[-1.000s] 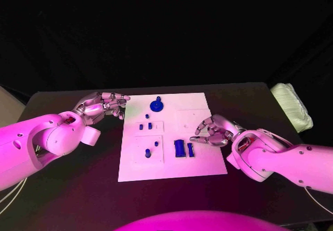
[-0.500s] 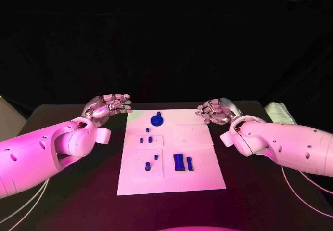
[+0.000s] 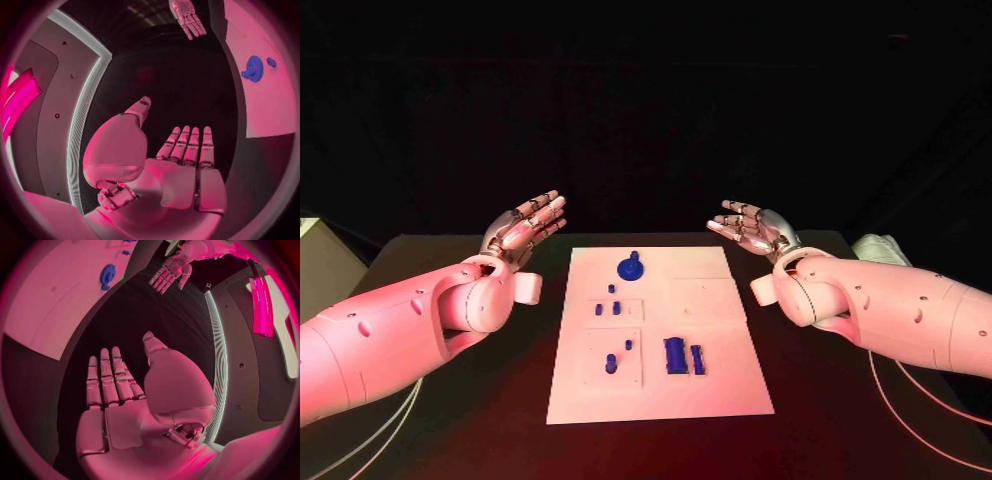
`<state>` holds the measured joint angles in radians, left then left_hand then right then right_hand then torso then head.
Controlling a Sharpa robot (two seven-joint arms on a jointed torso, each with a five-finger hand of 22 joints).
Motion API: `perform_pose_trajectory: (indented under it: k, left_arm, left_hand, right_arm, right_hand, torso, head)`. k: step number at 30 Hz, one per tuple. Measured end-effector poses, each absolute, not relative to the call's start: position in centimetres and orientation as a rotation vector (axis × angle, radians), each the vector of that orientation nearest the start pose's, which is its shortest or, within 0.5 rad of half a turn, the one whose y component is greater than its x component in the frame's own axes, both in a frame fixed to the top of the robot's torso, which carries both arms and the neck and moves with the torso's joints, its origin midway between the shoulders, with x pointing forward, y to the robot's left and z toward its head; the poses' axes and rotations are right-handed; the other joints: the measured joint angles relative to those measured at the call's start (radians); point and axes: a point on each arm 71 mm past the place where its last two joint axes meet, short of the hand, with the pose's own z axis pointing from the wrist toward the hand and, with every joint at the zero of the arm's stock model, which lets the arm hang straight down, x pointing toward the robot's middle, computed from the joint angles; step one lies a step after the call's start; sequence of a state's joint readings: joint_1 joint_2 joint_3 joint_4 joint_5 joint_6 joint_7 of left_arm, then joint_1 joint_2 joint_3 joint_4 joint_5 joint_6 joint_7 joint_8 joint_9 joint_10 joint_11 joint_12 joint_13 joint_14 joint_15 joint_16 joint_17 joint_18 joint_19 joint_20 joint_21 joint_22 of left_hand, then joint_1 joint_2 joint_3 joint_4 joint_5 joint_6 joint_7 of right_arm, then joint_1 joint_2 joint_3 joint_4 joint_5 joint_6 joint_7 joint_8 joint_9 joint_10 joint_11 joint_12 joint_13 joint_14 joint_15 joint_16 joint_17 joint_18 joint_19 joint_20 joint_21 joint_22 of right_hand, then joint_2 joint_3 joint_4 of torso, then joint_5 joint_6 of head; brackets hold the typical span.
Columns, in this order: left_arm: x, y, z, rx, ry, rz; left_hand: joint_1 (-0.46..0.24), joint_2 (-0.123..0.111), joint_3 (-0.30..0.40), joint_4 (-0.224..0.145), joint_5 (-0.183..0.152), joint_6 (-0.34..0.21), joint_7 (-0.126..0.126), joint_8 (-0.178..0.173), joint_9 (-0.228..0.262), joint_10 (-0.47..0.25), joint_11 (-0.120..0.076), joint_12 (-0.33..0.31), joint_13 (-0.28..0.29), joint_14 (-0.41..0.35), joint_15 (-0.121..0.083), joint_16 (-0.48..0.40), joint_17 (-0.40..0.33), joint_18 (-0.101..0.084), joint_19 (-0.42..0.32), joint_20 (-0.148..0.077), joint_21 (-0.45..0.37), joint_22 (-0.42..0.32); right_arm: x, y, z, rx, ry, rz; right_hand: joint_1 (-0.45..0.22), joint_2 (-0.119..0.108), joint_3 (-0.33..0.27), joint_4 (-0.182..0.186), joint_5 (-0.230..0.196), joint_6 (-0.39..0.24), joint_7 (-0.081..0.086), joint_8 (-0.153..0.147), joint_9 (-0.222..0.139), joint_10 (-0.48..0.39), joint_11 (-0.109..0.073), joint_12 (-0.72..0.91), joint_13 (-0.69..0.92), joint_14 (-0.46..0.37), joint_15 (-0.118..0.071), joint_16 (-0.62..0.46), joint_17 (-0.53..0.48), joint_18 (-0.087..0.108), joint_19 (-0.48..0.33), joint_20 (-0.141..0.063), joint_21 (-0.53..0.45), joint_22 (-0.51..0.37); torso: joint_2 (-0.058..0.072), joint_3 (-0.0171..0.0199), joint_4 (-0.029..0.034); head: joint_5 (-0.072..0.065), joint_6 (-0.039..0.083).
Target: Assemble the parts on the task board
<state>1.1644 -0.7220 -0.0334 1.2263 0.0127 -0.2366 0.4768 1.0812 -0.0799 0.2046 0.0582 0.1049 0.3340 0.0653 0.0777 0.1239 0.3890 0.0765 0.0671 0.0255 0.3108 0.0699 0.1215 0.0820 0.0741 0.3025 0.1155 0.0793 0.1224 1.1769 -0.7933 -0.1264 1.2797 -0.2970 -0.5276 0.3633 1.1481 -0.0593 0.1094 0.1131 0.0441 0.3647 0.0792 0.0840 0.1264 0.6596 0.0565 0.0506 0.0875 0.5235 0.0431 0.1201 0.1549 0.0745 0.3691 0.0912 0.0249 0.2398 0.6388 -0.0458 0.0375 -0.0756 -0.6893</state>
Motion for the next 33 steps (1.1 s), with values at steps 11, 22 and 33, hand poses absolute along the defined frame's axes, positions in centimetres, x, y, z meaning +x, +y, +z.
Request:
perform_pose_trajectory:
  k: [11,22,33]
  left_arm:
    - [49.9,20.6,-21.9,-1.180,1.318,-1.463]
    - [46.5,18.9,-22.7,-1.232,1.279,-1.316]
    - [46.2,19.2,-22.7,-1.235,1.244,-1.240]
  left_hand:
    - [-0.825,0.068,-0.173,-0.050,-0.085,-0.283,-0.055,-0.065,-0.105,-0.330,-0.065,-0.056,-0.021,-0.264,-0.060,-0.102,-0.070,-0.054,-0.255,-0.100,-0.065,-0.104]
    - [-1.045,0.079,-0.195,-0.058,-0.098,-0.323,-0.065,-0.071,-0.121,-0.377,-0.075,-0.061,-0.024,-0.299,-0.069,-0.115,-0.079,-0.053,-0.290,-0.115,-0.073,-0.119]
    - [-1.075,0.081,-0.200,-0.058,-0.098,-0.329,-0.065,-0.074,-0.123,-0.385,-0.076,-0.061,-0.025,-0.307,-0.070,-0.118,-0.081,-0.053,-0.299,-0.115,-0.073,-0.121]
  right_arm:
    - [47.5,-20.0,-22.7,1.074,1.343,1.245]
    - [46.2,-19.1,-22.6,1.199,1.260,1.240]
    - [46.2,-19.3,-22.6,1.221,1.238,1.221]
  right_hand:
    - [-0.823,0.051,-0.095,-0.095,-0.035,-0.310,-0.067,-0.069,-0.107,-0.560,-0.048,-0.039,-0.074,-0.445,-0.037,-0.102,-0.132,-0.045,-0.314,-0.078,-0.016,-0.204]
    - [-1.095,0.058,-0.106,-0.106,-0.036,-0.352,-0.078,-0.077,-0.123,-0.641,-0.056,-0.043,-0.084,-0.504,-0.043,-0.114,-0.151,-0.061,-0.354,-0.091,-0.020,-0.234]
    - [-1.144,0.061,-0.109,-0.109,-0.041,-0.361,-0.080,-0.080,-0.126,-0.654,-0.056,-0.047,-0.087,-0.518,-0.043,-0.114,-0.154,-0.060,-0.364,-0.091,-0.020,-0.239]
  torso:
    - [-0.070,0.0336,-0.0276]
    - [-0.093,0.0451,-0.0368]
    - [-0.094,0.0457,-0.0375]
  head:
    - [0.064,0.075]
    - [0.076,0.089]
    - [0.076,0.089]
